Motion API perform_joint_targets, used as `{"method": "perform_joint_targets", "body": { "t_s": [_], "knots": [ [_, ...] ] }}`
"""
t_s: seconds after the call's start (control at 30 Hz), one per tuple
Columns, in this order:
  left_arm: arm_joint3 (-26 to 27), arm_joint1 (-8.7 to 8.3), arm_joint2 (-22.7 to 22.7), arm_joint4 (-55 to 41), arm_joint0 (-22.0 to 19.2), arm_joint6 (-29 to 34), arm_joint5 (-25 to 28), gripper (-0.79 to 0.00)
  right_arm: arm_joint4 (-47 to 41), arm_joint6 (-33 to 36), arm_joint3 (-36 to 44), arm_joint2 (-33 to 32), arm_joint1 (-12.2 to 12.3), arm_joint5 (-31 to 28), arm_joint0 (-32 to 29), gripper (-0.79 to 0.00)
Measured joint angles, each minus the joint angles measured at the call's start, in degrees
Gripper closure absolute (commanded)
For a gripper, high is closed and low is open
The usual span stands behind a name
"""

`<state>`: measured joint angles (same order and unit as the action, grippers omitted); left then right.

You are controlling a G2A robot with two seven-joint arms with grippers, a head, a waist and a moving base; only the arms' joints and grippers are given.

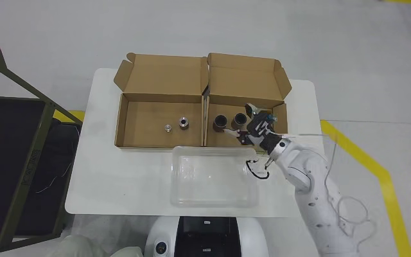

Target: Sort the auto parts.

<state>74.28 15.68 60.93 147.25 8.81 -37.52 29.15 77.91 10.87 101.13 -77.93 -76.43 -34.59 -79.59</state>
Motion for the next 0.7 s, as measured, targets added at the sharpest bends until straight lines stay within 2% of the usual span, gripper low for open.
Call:
{"method": "perform_joint_targets", "body": {
  "t_s": [0.13, 0.3, 0.7],
  "knots": [
    [0.00, 0.00, 0.00, 0.00, 0.00, 0.00, 0.00, -0.785, -0.16, -1.93, 2.61, -4.93, 0.90, -0.68, -4.36, -0.733],
    [0.00, 0.00, 0.00, 0.00, 0.00, 0.00, 0.00, -0.785, -0.42, -4.83, 5.12, -9.85, 1.78, -1.60, -8.82, -0.785],
    [0.00, 0.00, 0.00, 0.00, 0.00, 0.00, 0.00, -0.785, 1.37, -11.33, 10.58, -19.21, 3.26, -1.35, -18.52, -0.785]
  ]
}}
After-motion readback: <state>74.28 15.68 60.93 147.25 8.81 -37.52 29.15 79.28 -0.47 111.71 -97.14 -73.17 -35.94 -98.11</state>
